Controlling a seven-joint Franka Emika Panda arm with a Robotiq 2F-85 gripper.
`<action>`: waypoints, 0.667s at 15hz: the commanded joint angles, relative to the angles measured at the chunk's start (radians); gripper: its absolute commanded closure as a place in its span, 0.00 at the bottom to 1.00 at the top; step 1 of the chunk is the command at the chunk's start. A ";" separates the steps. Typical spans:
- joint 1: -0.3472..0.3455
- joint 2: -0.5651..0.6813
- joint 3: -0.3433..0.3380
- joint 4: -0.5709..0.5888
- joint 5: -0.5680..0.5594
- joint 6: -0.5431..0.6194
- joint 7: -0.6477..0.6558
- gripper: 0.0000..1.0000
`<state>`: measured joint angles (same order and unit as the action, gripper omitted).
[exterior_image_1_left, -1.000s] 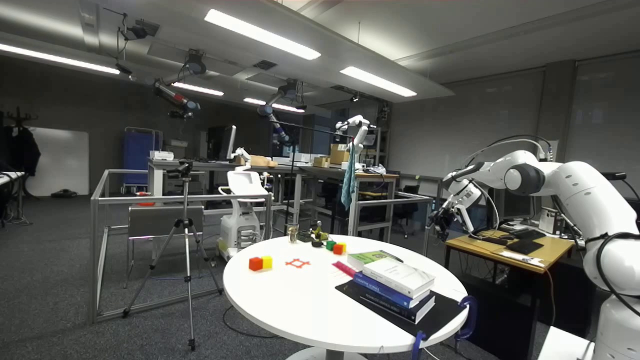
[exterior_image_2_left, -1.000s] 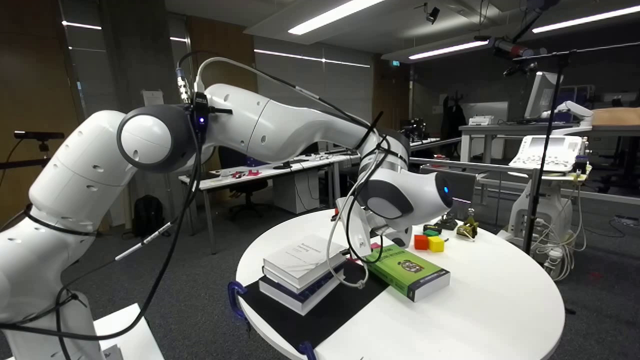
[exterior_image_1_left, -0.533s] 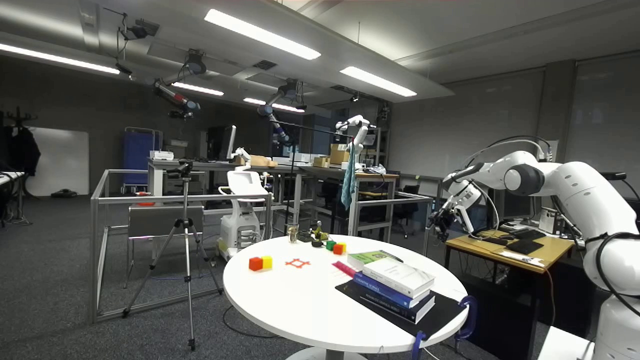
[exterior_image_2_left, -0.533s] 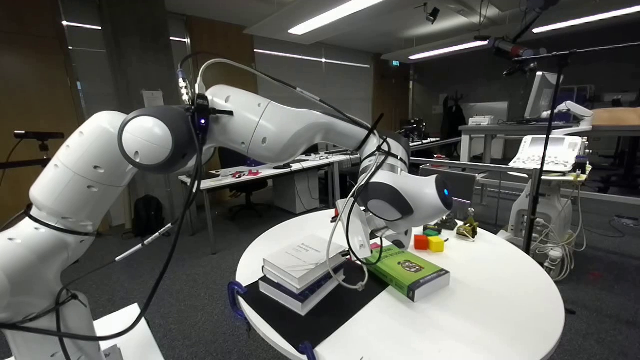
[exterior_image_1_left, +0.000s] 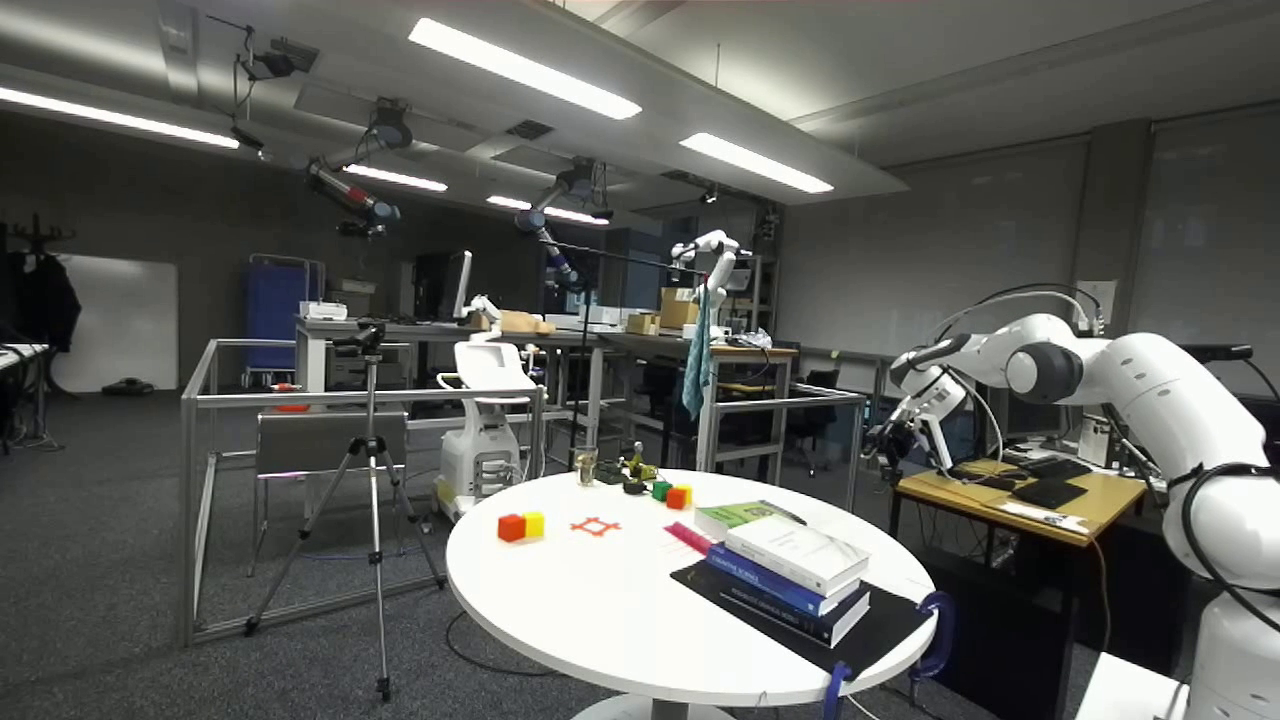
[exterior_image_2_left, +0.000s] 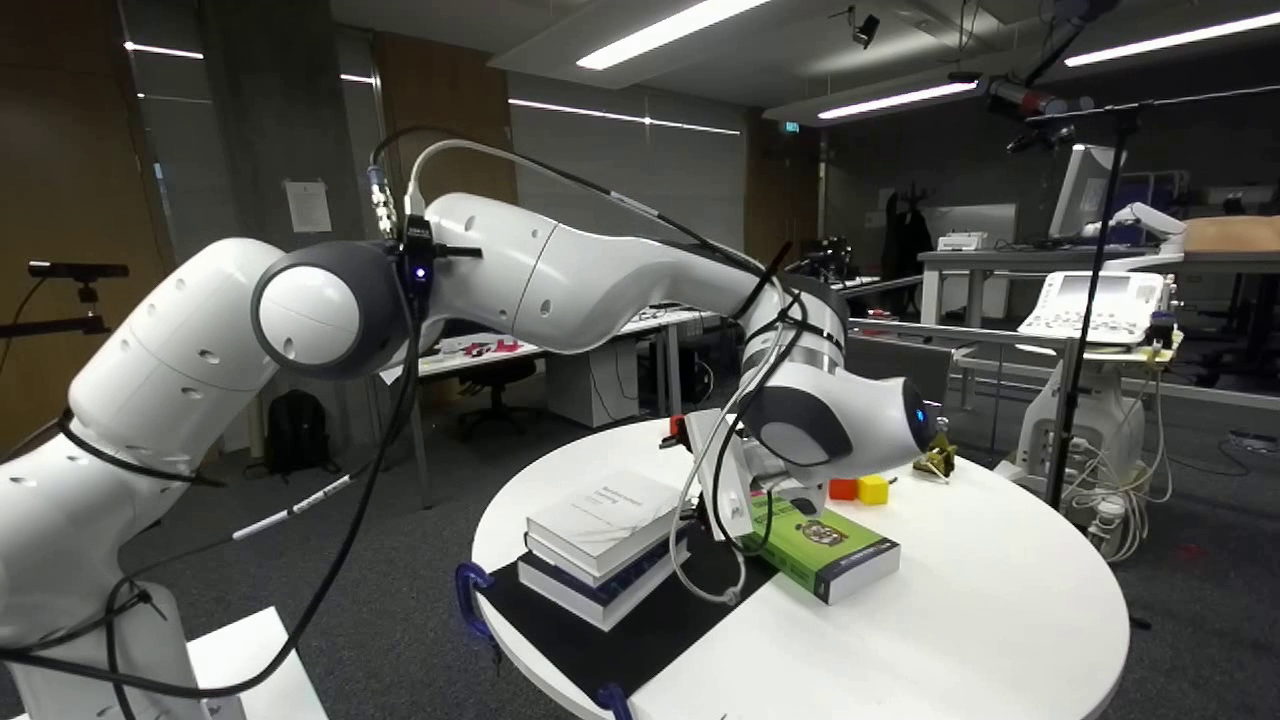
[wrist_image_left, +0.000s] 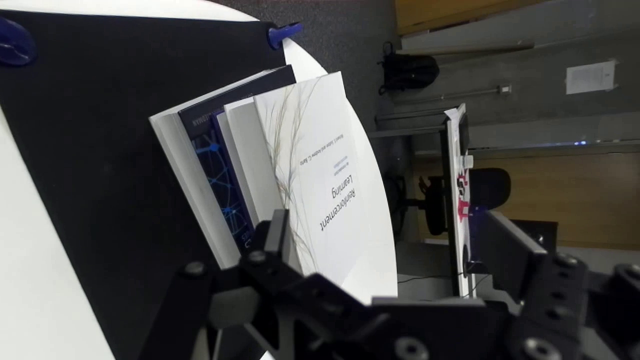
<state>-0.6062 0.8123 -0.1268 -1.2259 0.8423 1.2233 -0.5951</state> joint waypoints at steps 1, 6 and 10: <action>-0.064 0.088 0.053 0.120 0.051 -0.088 -0.012 0.00; -0.095 0.166 0.093 0.152 0.185 -0.049 -0.033 0.00; -0.086 0.236 0.103 0.197 0.204 -0.059 -0.045 0.00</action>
<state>-0.6822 0.9889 -0.0478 -1.0993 1.0227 1.1890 -0.6353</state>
